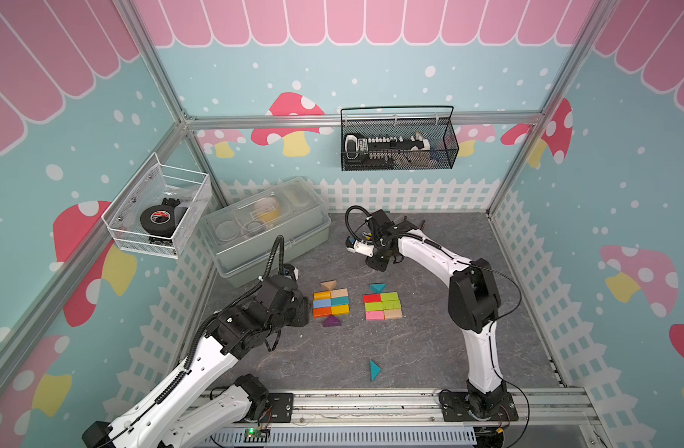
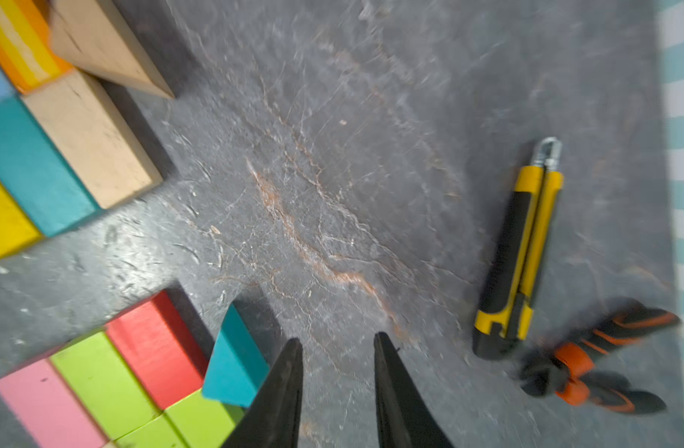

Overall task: Assemble a piece of candy with building blocks
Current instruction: Assemble the building block at the center of the board, then pick up the building block from the center of the board.

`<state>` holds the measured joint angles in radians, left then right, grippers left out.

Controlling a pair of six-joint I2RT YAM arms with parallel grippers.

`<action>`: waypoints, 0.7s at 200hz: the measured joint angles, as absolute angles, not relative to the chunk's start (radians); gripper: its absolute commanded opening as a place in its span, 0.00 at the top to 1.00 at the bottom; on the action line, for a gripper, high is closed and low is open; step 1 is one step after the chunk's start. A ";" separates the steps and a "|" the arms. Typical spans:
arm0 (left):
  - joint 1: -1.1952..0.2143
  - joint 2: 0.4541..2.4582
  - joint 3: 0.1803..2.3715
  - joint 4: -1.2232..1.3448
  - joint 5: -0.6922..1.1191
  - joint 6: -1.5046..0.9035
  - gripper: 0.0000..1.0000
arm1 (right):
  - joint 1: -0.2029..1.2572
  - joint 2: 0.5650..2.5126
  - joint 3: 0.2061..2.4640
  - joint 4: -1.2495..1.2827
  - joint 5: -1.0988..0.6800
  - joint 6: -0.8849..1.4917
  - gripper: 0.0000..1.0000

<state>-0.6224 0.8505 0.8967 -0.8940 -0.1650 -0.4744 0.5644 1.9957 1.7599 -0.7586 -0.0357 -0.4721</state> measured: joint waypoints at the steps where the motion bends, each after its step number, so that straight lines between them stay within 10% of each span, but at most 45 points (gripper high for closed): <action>1: -0.622 0.850 0.897 -0.894 -0.165 -0.474 0.42 | 0.564 1.982 1.750 -0.754 -0.036 -0.467 0.66; 42: -0.610 0.811 0.897 -0.894 -0.181 -0.474 0.30 | 0.562 1.451 1.381 -0.469 0.008 -0.231 0.62; 54: -0.603 0.802 0.897 -0.894 -0.189 -0.480 0.18 | 0.559 1.326 1.285 -0.402 0.039 -0.111 0.22; 66: -0.598 0.795 0.897 -0.894 -0.195 -0.481 0.11 | 0.551 1.241 1.219 -0.388 0.084 0.038 0.09; 140: -0.583 0.780 0.933 -0.922 -0.197 -0.477 0.01 | 0.567 1.062 0.906 -0.569 -0.019 0.636 0.12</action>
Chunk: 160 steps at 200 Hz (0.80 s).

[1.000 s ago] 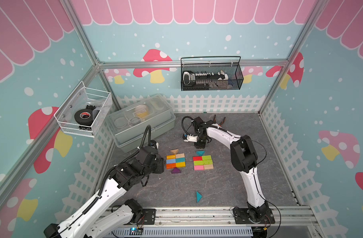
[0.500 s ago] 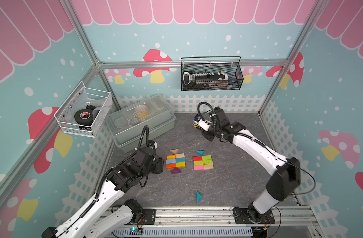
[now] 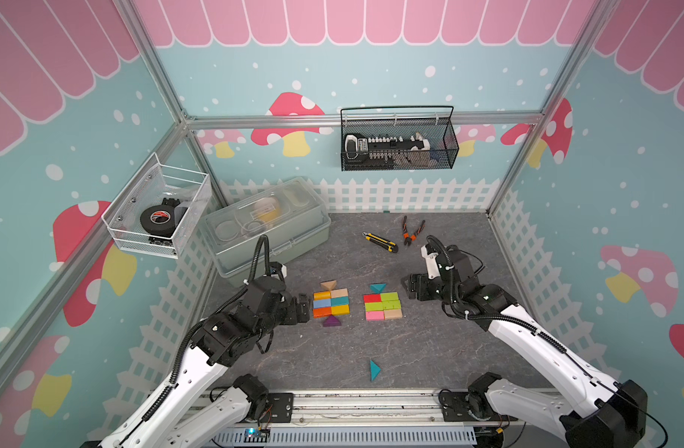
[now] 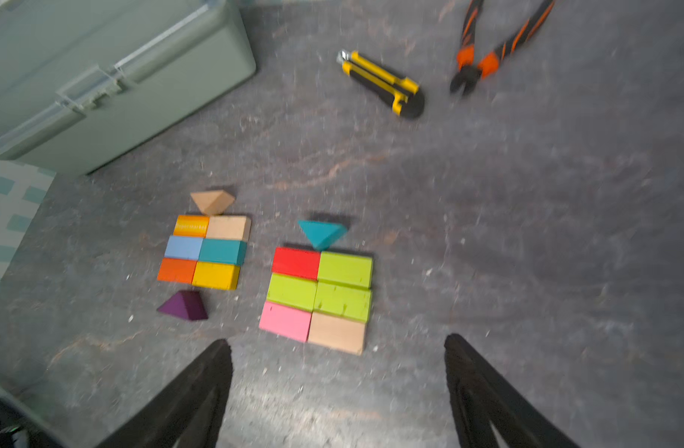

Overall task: Assemble a piece of candy with building blocks
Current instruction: Pick up the building block from the center of the board.

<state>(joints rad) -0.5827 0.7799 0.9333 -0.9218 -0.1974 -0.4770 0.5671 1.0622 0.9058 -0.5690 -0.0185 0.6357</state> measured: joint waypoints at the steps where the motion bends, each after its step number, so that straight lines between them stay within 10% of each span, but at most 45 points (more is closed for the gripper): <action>1: -0.583 0.780 0.934 -0.922 -0.197 -0.477 0.01 | 0.569 1.062 0.905 -0.572 -0.020 0.639 0.12; 85: -0.580 0.731 0.908 -0.924 -0.226 -0.452 0.02 | 1.079 1.278 0.904 -0.744 -0.037 1.058 0.12; 160: -0.578 0.728 0.908 -0.924 -0.236 -0.447 0.04 | 1.241 1.541 0.956 -0.712 0.022 1.183 0.25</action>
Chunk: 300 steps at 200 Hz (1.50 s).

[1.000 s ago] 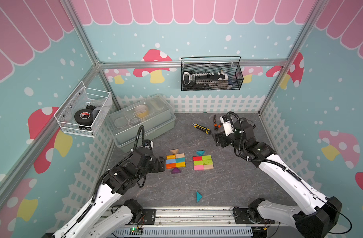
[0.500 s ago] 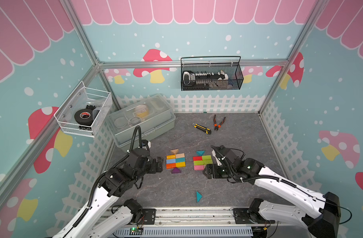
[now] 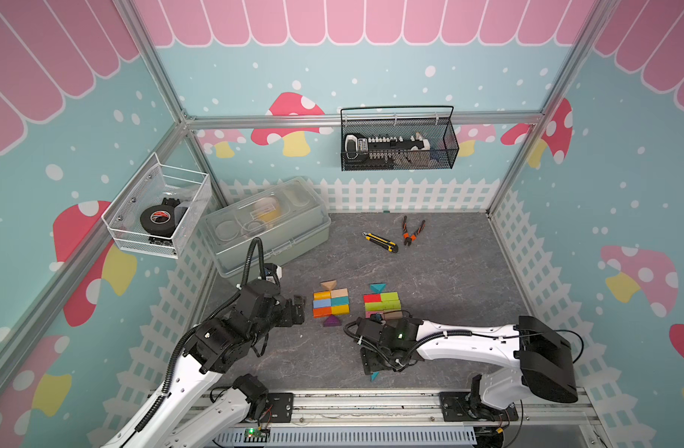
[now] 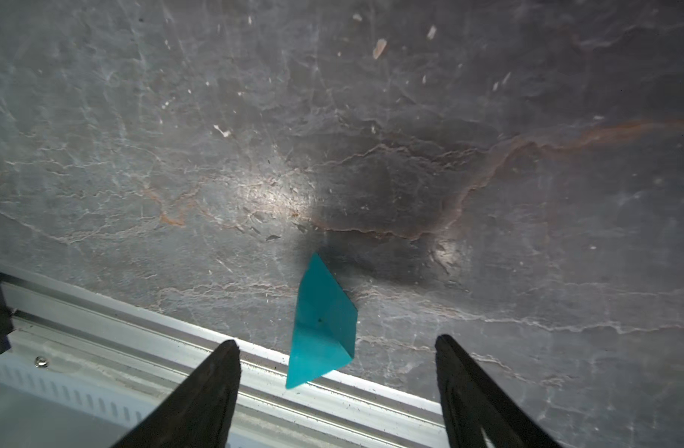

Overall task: Assemble a piece of candy with building blocks
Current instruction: Pick up the building block from the center of the board.

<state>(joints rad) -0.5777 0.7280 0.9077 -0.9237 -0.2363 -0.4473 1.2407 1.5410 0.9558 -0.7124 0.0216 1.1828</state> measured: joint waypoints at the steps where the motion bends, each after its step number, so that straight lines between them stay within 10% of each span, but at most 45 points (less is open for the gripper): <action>1: -0.578 0.728 0.908 -0.924 -0.236 -0.447 0.04 | 1.242 1.544 0.957 -0.712 0.022 1.184 0.25; 216: -0.578 0.722 0.907 -0.924 -0.252 -0.448 0.05 | 1.278 1.655 1.016 -0.772 0.038 1.070 0.80; 300: -0.578 0.723 0.907 -0.924 -0.252 -0.448 0.06 | 1.158 1.620 1.210 -0.914 0.233 0.440 0.79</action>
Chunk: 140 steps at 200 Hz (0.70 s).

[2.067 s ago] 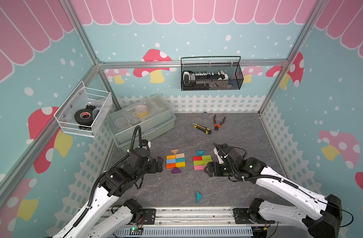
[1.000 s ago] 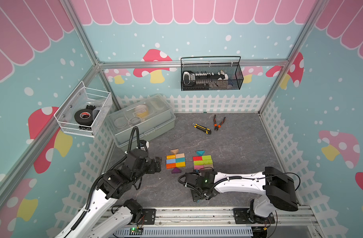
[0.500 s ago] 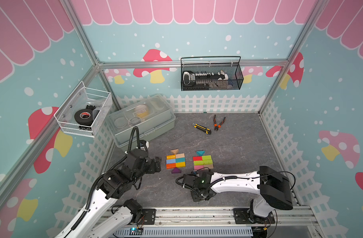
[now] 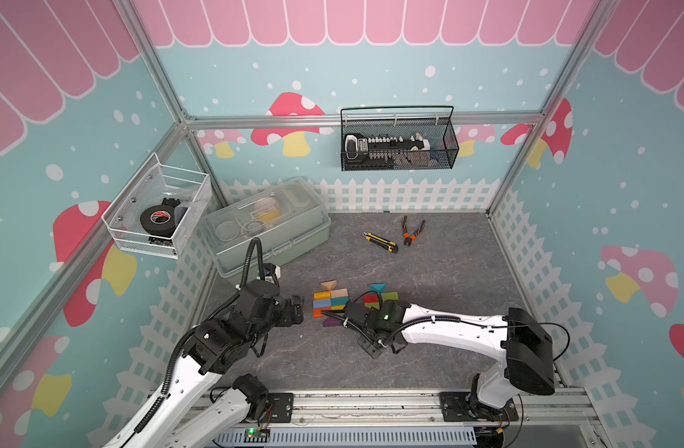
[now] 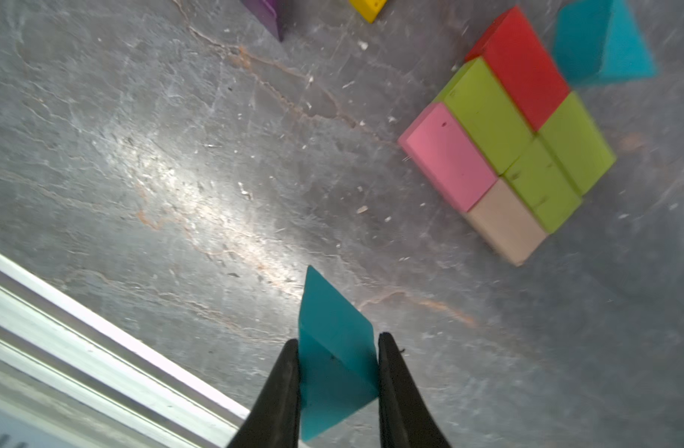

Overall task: Assemble a piece of candy with building blocks
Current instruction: Pick up the building block from the center of the board, then assemble the building block at the center of the board.

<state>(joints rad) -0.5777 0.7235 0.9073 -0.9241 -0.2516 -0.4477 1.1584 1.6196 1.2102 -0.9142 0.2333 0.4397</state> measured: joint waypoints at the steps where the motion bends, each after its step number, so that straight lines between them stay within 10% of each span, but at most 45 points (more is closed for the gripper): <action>1: -0.578 0.723 0.907 -0.924 -0.252 -0.448 0.06 | 1.155 1.618 1.212 -0.916 0.234 0.428 0.79; 140: -0.578 0.723 0.907 -0.924 -0.259 -0.448 0.06 | 0.948 1.570 1.032 -0.886 0.202 -0.463 0.75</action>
